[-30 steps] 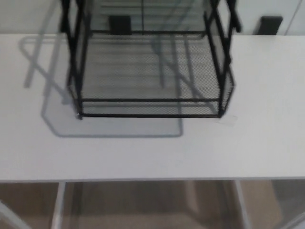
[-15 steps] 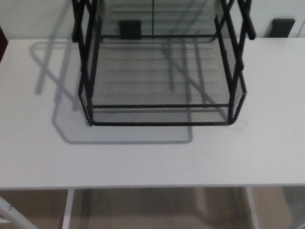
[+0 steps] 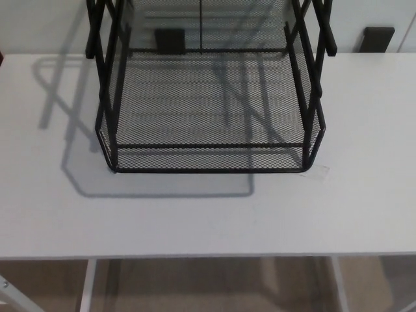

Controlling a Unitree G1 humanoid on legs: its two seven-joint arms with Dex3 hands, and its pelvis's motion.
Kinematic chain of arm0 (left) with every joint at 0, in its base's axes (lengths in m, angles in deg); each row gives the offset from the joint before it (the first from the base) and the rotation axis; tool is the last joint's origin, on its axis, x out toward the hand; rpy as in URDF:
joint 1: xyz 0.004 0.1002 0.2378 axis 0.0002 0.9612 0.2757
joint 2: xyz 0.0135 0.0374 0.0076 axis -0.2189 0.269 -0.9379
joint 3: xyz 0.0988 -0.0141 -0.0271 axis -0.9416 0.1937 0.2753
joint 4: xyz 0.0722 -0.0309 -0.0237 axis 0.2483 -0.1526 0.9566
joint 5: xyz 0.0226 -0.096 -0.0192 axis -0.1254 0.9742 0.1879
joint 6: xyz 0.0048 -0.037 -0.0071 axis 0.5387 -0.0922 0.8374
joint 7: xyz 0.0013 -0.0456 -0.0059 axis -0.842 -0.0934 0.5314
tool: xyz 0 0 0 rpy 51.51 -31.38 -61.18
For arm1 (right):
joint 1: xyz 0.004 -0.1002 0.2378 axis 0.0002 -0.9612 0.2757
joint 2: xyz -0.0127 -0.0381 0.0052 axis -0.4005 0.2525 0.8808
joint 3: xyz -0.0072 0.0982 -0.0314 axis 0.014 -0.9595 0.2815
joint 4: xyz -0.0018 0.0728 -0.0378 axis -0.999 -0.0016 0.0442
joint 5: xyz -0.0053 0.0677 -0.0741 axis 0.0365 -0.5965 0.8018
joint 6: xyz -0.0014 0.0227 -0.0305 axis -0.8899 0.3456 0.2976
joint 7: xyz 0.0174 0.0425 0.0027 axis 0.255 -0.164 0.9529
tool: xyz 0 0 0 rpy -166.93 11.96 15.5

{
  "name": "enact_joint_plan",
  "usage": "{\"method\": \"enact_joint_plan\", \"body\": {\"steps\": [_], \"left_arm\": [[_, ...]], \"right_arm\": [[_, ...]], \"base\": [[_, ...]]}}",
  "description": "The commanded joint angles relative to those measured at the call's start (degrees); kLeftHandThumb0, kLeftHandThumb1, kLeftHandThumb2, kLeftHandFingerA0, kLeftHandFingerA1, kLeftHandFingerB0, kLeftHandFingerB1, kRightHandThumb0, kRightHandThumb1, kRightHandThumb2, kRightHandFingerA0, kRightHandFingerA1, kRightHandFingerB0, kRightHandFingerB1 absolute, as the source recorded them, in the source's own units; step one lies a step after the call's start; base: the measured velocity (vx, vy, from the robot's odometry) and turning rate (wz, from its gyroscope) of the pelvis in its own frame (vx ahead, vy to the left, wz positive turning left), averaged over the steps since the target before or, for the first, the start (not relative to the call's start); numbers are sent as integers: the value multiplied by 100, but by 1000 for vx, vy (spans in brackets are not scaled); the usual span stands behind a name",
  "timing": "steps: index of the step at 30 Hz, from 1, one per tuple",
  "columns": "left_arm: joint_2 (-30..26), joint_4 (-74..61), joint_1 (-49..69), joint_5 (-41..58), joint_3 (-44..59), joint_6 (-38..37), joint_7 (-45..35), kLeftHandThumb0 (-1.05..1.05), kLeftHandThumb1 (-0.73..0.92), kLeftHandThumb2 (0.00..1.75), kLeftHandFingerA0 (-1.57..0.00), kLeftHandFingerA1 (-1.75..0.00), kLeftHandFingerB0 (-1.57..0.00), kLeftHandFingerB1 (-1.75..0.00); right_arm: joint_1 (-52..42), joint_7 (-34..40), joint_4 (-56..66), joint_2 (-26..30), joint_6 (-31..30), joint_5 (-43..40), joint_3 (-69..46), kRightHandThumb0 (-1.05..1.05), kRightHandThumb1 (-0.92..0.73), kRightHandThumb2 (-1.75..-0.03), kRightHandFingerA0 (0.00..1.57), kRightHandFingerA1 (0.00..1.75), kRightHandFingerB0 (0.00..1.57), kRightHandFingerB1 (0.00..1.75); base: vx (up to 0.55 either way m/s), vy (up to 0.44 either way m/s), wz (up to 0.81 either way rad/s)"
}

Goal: The robot walks towards a file tray kept in the middle of a desk and uses its right hand to grab a tray and pulls it out towards itself

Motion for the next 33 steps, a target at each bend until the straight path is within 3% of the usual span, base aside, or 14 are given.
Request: {"method": "enact_joint_plan", "body": {"steps": [1, 4, 5, 11, 13, 14, 15, 19, 20, 22, 24, 28, 31, 33], "left_arm": [[-72, -4, -85, -16, 48, -15, -52, -21, 19, 80, -41, -61, -19, -52], [-62, -86, -51, -132, -58, -89, 46, -25, 19, 81, -37, -59, -20, -52], [-66, -120, -43, -145, -73, -79, 54, -27, 30, 64, -44, -41, -32, -35], [-119, -148, 27, -155, -79, -102, 28, -27, 31, 64, -42, -40, -31, -35], [-116, -145, 42, -163, -85, -122, 41, -29, 30, 64, -42, -40, -31, -35], [-108, -139, 55, -170, -90, -149, 56, -29, 30, 64, -42, -40, -32, -35], [-103, -150, 54, -176, -97, -144, 71, -28, 30, 64, -41, -40, -31, -34], [-93, -65, 0, -138, -61, -86, 54, -25, 29, 64, -42, -40, -31, -34], [-95, -58, 2, -142, -63, -105, 62, -26, 29, 64, -43, -41, -32, -35], [-112, -93, 42, -202, -120, -191, 70, -29, 30, 64, -42, -41, -31, -34], [-128, -158, 51, -239, -163, -170, 72, -30, 31, 63, -42, -40, -31, -34], [-114, -144, 42, -189, -127, -143, 39, -27, 30, 64, -43, -41, -32, -34], [-113, -208, 74, -231, -171, -126, 71, -29, 30, 63, -43, -40, -31, -34], [-110, -217, 64, -228, -175, -81, 57, -25, 31, 64, -42, -40, -31, -34]], "right_arm": [[-2379, -894, 4315, -638, -463, -1639, 321, -38, -35, -64, 50, 53, 36, 46], [-3106, -1011, 5296, -530, -76, -1780, 394, -45, -38, -69, 51, 55, 38, 48], [-3282, -1224, 5546, -477, 188, -2007, 335, -43, -39, -70, 55, 54, 40, 48], [-4578, -1507, 8092, -111, 784, -3149, 19, -52, -45, -76, 50, 51, 37, 46], [-4720, -1642, 8435, -60, 918, -3421, -129, -49, -46, -75, 48, 51, 36, 46], [-4794, -1758, 8685, -34, 1041, -3669, -289, -41, -57, -57, 54, 40, 37, 35], [-4813, -1798, 8908, -10, 1182, -3846, -463, -49, -47, -76, 47, 50, 33, 45], [-4851, -1533, 9813, 21, 1576, -4199, -834, -53, -47, -78, 49, 52, 36, 47], [-4807, -1440, 9966, 20, 1691, -4204, -892, -48, -57, -58, 59, 41, 42, 35], [-4611, -1020, 10506, 42, 2096, -4199, -1128, -50, -57, -58, 60, 40, 44, 35], [-4401, -548, 10929, 56, 2314, -3842, -1363, -60, -48, -82, 53, 53, 37, 47], [-3982, -13, 11396, -158, 2457, -2833, -1433, -57, -48, -80, 47, 50, 34, 45], [-3260, 461, 11422, -245, 2664, -1562, -1603, -50, -57, -58, 49, 36, 36, 32], [-2597, 526, 11422, -137, 2604, -511, -1469, -52, -58, -58, 29, 30, 23, 30]], "base": [[0, 0, 0], [0, 0, 0], [0, 0, 0], [0, 0, 0], [0, 0, 0], [0, 0, 0], [0, 0, 0], [0, 0, 0], [0, 0, 0], [0, 0, 0], [0, 0, 0], [0, 0, 0], [0, 0, 0], [0, 0, 0]]}}
